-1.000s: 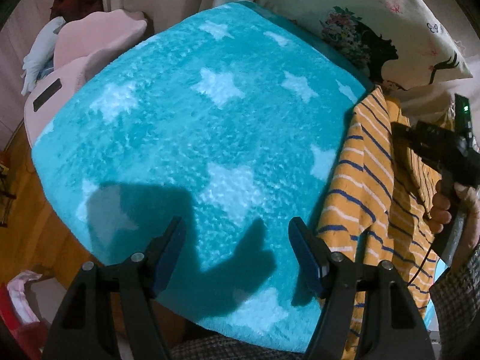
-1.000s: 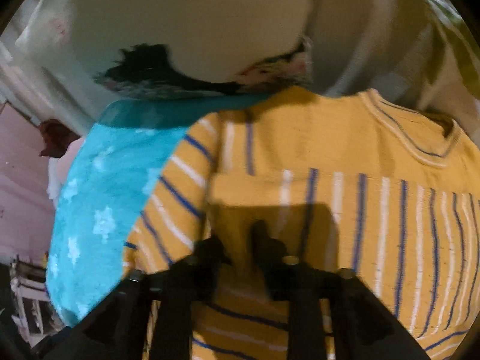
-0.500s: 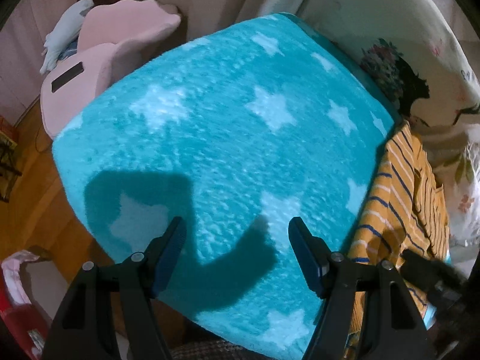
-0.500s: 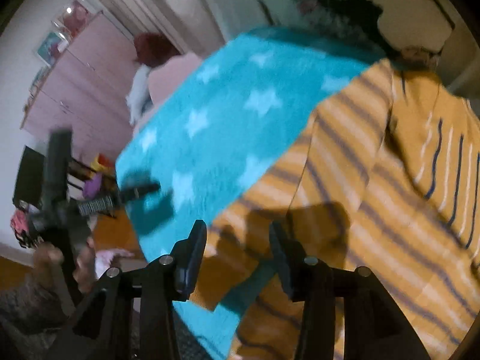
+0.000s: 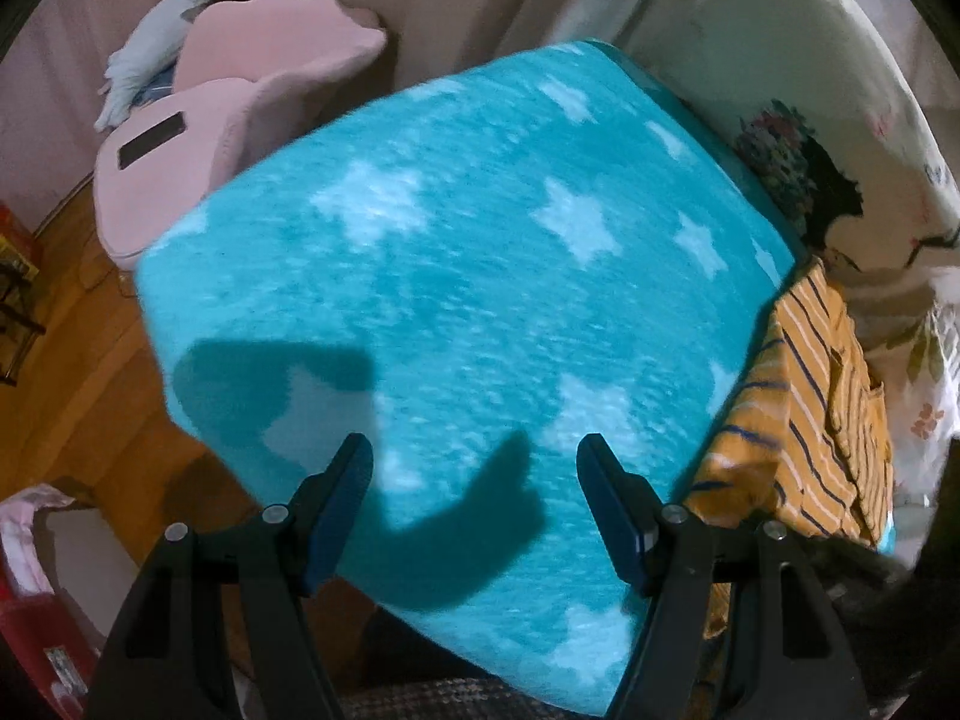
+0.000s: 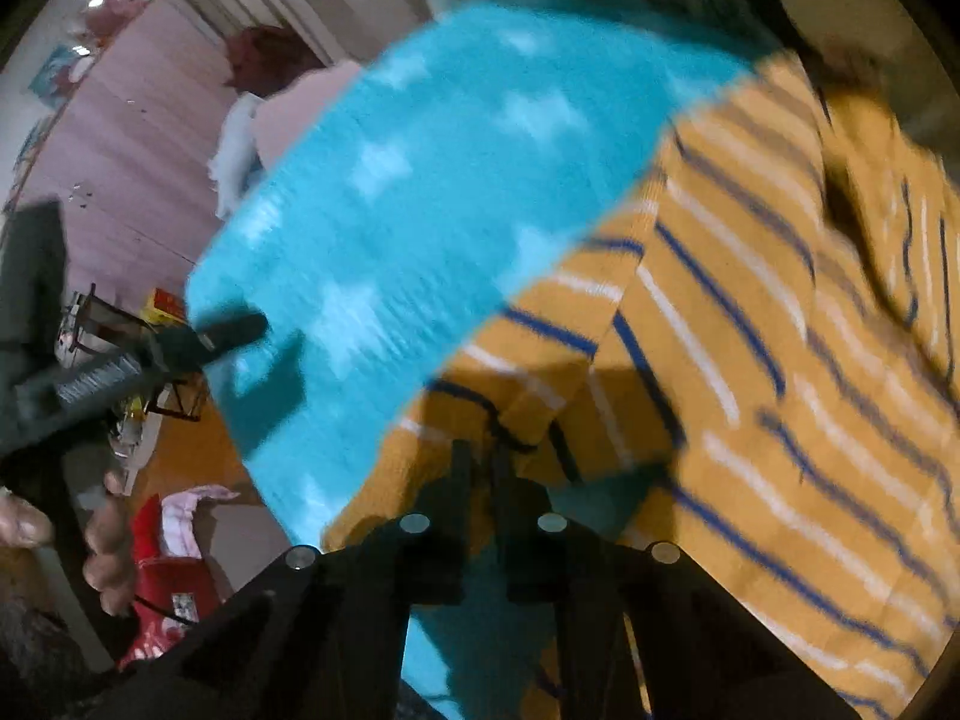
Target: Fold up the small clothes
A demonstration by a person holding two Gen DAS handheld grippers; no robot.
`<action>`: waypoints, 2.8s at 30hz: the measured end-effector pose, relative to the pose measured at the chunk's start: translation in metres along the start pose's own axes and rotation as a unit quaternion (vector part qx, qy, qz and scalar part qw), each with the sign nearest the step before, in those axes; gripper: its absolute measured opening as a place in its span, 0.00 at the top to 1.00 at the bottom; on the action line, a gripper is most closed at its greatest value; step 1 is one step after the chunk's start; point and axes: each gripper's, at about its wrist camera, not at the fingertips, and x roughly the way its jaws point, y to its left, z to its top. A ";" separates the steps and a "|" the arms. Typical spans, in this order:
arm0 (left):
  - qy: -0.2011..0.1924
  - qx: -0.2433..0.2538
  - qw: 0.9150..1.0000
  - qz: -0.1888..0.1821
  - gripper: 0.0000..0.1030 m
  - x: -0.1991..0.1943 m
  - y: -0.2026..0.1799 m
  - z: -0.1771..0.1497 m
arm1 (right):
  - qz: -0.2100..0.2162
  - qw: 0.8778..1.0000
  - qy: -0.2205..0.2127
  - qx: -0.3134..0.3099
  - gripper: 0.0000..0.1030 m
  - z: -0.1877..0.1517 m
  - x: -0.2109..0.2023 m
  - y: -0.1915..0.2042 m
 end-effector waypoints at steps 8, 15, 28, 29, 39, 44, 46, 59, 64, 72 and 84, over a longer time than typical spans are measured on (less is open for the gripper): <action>-0.008 -0.014 1.000 -0.002 0.32 -0.007 0.018 0.005 | 0.062 0.994 -0.085 -0.012 0.98 0.084 -0.017 0.019; 0.014 0.057 0.996 -0.062 0.25 0.005 -0.012 -0.008 | 0.005 0.991 -0.113 0.072 0.65 0.063 -0.047 -0.047; 0.044 0.147 0.987 -0.055 0.96 0.033 -0.071 0.016 | -0.073 0.957 -0.134 0.248 0.65 -0.039 -0.089 -0.153; 0.029 0.138 0.989 -0.039 0.96 0.029 -0.065 0.033 | -0.081 0.952 -0.144 0.258 0.65 -0.044 -0.097 -0.159; -0.084 0.085 0.993 0.007 0.96 -0.028 -0.067 0.142 | -0.106 0.919 -0.192 0.328 0.66 -0.084 -0.141 -0.200; -0.058 0.155 0.984 -0.065 0.96 -0.038 -0.140 0.109 | -0.113 0.904 -0.216 0.351 0.66 -0.108 -0.165 -0.228; -0.040 0.185 0.977 -0.097 0.96 -0.035 -0.184 0.087 | -0.119 0.898 -0.228 0.358 0.66 -0.120 -0.178 -0.239; 0.093 0.379 0.880 -0.271 0.96 0.034 -0.534 -0.105 | -0.186 0.834 -0.249 0.456 0.66 -0.264 -0.262 -0.327; 0.169 0.361 0.877 -0.267 0.77 0.072 -0.549 -0.146 | -0.191 0.827 -0.254 0.463 0.66 -0.292 -0.282 -0.345; 0.073 0.356 0.916 -0.168 0.49 0.025 -0.441 -0.119 | -0.141 0.876 -0.256 0.385 0.62 -0.231 -0.262 -0.352; -0.012 0.220 0.975 -0.004 0.46 0.009 -0.260 -0.061 | -0.137 0.910 -0.197 0.338 0.81 -0.140 -0.192 -0.377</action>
